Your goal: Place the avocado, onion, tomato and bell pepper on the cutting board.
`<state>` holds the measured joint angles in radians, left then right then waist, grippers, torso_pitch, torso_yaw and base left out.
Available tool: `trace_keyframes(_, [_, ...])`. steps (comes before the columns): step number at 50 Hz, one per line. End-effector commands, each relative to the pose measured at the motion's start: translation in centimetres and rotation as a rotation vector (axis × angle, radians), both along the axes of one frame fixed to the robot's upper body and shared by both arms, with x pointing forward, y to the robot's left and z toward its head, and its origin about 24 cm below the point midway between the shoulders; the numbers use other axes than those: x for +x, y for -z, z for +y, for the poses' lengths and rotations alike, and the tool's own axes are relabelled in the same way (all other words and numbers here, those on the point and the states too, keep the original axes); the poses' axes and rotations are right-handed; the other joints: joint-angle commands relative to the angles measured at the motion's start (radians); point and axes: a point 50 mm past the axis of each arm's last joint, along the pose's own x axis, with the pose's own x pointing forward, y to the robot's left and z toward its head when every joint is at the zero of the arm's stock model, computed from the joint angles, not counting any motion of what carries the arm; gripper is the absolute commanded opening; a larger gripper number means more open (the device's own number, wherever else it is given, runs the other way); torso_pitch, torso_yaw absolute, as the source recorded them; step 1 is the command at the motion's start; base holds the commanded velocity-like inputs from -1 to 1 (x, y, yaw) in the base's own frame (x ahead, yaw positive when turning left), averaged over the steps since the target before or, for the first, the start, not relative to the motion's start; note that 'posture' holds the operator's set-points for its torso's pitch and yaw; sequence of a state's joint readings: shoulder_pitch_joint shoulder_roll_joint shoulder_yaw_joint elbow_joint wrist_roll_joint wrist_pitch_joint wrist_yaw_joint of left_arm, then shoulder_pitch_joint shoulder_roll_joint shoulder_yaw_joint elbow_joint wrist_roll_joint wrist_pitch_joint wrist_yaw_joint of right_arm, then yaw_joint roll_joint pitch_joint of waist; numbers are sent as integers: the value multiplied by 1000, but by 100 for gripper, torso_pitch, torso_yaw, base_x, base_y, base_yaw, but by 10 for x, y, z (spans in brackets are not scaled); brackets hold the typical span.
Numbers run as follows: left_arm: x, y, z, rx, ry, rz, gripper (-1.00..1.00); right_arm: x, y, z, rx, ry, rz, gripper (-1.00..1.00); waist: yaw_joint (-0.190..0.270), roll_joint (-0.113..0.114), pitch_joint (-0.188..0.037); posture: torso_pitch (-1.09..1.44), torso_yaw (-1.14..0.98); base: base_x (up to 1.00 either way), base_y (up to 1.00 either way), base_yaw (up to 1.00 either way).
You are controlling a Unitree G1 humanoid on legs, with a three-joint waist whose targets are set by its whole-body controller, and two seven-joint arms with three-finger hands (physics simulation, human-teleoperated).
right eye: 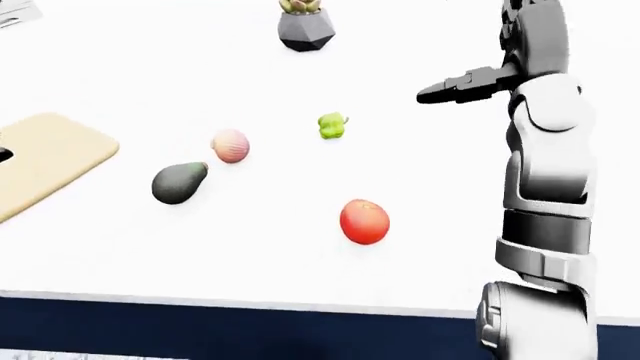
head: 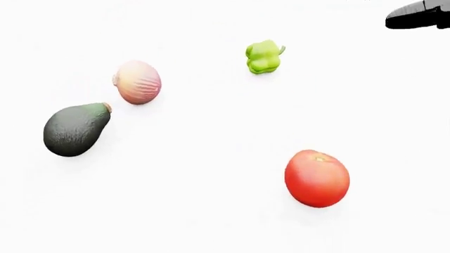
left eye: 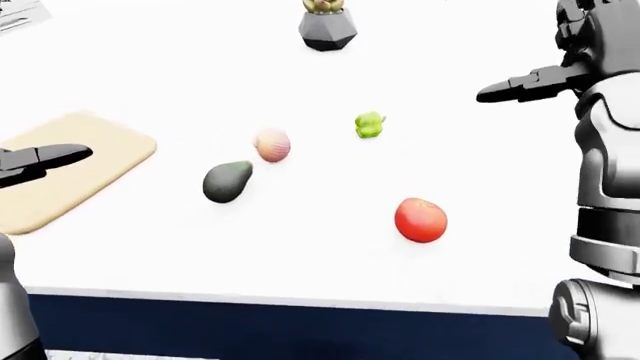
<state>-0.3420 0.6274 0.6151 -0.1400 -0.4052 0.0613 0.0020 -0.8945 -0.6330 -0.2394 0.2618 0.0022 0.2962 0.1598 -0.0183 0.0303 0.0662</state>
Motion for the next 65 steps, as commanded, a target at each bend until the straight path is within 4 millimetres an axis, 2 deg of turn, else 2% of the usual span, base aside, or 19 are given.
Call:
trace_keyframes(1, [-8,-18,-5,46,7,-81,100,-5,-24,2,-107,33,-108,100,0,3,-26,0,0,0,0,0])
trace_keyframes(5, [-7,-16,-9,70,18,-76,100,10,-25,2,-122,43,-59,100,7,-5,-32,0,0,0,0,0])
trace_keyframes(7, [-6,-16,-9,67,24,-71,100,15,-22,6,-117,-26,-39,100,9,-7,-35,0,0,0,0,0])
trace_keyframes(11, [-7,-17,-6,37,41,-60,100,24,-32,9,-129,-63,-9,100,13,-9,-41,0,0,0,0,0])
trace_keyframes(14, [-8,-17,-6,41,46,-61,100,35,-33,12,-98,-93,61,100,13,-5,-43,0,0,0,0,0])
trace_keyframes(18, [-8,-16,-5,27,49,-63,100,51,-26,16,-148,-96,89,100,12,0,-44,0,0,0,0,0])
trace_keyframes(25, [-7,-16,-4,3,58,-54,100,64,-21,30,-178,-116,154,100,11,7,-51,0,0,0,0,0])
trace_keyframes(32, [-6,-14,-6,2,73,-46,100,71,-26,49,-214,-105,191,100,9,16,-47,0,0,0,0,0])
trace_keyframes(37, [-5,-14,-5,-16,76,-38,100,77,-19,62,-248,-47,225,100,9,17,-44,0,0,0,0,0])
trace_keyframes(47, [-4,-11,-7,8,70,-39,100,85,1,90,-257,-91,301,100,7,17,-41,0,0,0,0,0])
trace_keyframes(53, [-4,-10,-5,-15,73,-37,100,87,-1,102,-257,-97,294,100,7,20,-40,0,0,0,0,0])
trace_keyframes(59, [-6,-11,-5,-19,76,-40,100,89,6,117,-292,-131,316,100,6,24,-39,0,0,0,0,0])
trace_keyframes(65, [-6,-12,-6,-21,77,-39,100,90,14,123,-290,-162,377,100,5,25,-40,0,0,0,0,0])
